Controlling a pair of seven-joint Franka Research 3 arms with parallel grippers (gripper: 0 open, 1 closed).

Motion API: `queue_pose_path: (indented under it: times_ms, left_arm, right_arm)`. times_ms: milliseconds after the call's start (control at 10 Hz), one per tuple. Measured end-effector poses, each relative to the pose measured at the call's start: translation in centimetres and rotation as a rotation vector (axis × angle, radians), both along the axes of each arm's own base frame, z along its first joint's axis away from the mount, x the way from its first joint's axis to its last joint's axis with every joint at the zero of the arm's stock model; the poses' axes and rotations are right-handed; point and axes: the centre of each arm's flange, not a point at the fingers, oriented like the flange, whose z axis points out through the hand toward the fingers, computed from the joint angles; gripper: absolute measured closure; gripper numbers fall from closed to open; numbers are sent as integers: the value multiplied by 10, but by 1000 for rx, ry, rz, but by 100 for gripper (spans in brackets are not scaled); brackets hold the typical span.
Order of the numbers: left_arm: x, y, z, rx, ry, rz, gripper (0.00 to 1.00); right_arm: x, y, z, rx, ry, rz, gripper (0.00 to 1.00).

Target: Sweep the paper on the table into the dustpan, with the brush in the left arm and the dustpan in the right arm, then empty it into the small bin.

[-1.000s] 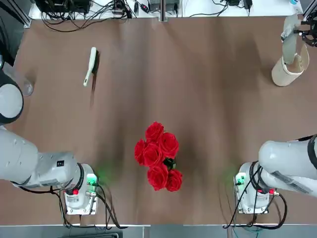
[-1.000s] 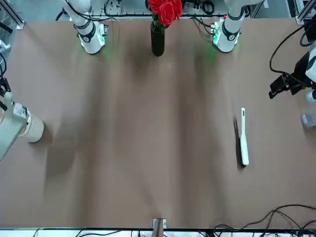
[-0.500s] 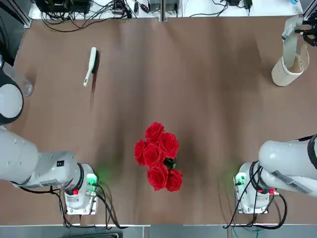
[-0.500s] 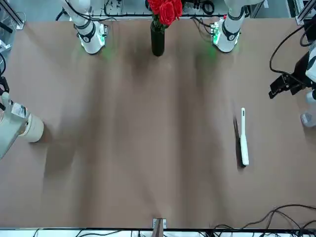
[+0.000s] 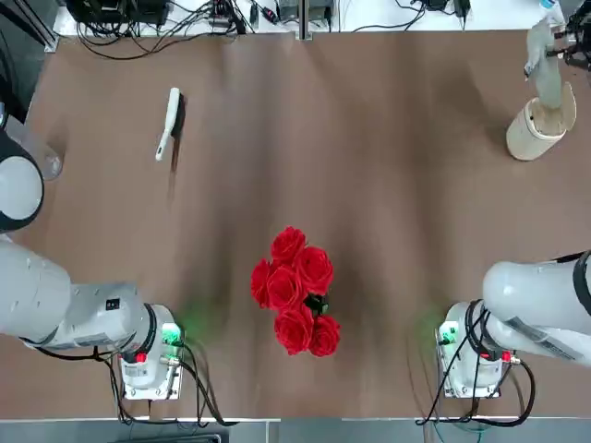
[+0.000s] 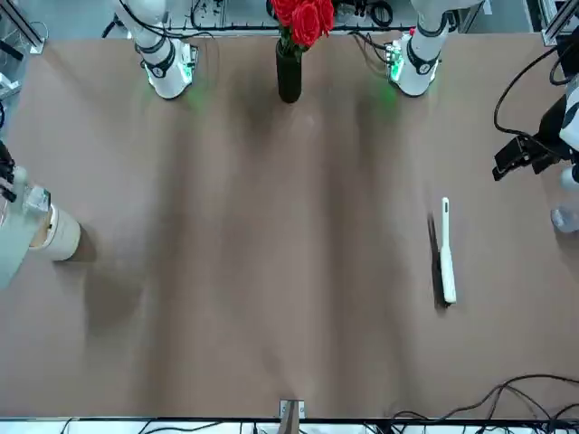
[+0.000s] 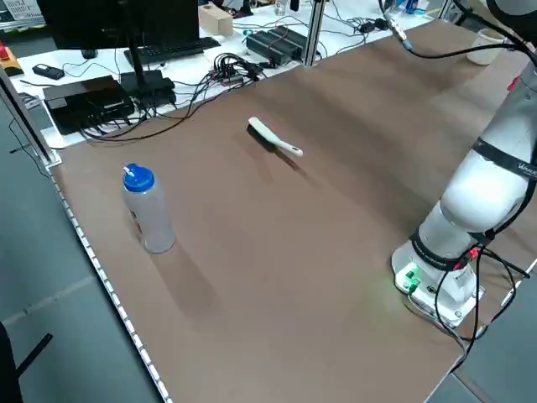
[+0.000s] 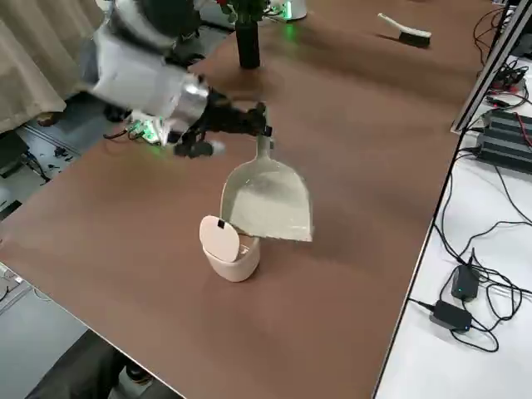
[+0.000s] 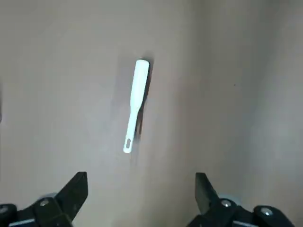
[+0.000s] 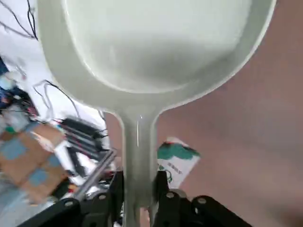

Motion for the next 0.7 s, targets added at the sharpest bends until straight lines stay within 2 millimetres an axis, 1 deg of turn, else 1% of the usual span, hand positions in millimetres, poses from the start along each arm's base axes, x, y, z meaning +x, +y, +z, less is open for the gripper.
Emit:
queue_pose_path:
  times_ms: [100, 200, 400, 500, 600, 700]
  left_arm:
    - [0, 0, 0, 0, 0, 0, 0]
    - [0, 0, 0, 0, 0, 0, 0]
    - [0, 0, 0, 0, -1, 0, 0]
    - [0, 0, 1, 0, -1, -1, 0]
    - [0, 0, 1, 0, -1, -1, 0]
    - [0, 0, 1, 0, -2, 0, 0]
  right_arm:
    - [14, 22, 14, -89, 13, 81, 67]
    - [28, 51, 23, -160, 24, 162, 67]
    - [54, 116, 32, -270, 29, 273, 67]
    - [64, 154, 33, -335, 28, 335, 67]
    - [73, 203, 30, -429, 33, 442, 67]
    - [79, 259, 20, -535, 41, 576, 67]
